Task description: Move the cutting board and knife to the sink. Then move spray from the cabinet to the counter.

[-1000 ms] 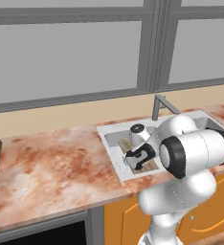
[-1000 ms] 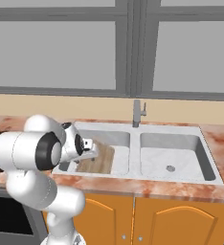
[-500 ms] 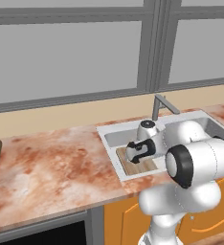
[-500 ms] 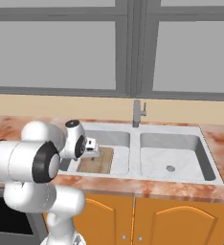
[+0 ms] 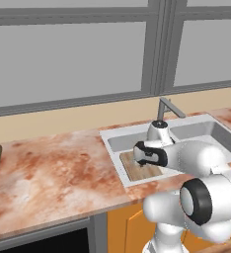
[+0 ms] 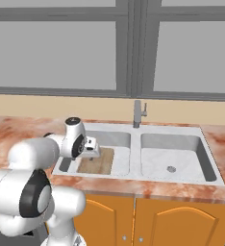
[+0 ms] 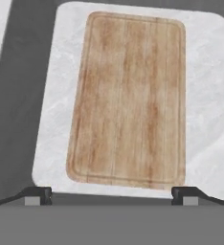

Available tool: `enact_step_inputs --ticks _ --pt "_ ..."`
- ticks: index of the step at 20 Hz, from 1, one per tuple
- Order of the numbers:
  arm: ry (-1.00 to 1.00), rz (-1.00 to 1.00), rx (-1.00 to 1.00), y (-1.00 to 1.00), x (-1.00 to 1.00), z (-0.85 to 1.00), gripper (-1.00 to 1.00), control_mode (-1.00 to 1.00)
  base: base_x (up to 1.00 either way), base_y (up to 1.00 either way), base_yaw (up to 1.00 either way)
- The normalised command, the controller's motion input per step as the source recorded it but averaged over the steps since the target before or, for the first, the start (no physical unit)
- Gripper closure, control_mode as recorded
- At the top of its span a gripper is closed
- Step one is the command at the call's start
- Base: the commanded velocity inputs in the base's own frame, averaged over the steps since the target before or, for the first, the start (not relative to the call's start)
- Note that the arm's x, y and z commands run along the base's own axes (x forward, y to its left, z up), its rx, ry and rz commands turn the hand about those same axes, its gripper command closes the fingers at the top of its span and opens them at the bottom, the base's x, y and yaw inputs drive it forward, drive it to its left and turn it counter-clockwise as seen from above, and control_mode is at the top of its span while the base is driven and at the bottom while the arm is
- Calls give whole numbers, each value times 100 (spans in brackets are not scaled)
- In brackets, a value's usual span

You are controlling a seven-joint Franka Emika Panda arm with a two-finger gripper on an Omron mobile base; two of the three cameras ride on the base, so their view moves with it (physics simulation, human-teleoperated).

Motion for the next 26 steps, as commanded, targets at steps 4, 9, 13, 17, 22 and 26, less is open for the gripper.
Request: enact_step_inputs --ticks 4,9,13,17,22,26 --pt "0 0 0 -7 -42 32 -100 -100 0 0 0" --pt "-1 0 0 -13 -54 19 -100 -100 0 0 0" --pt "-1 0 0 -10 -56 18 -100 -100 0 0 0" --pt "0 0 0 -10 -53 21 -100 -100 0 0 0" --pt "-4 0 0 -8 -49 17 -100 -100 0 0 0" --pt "-1 0 0 -8 -38 10 -100 -100 0 0 0"
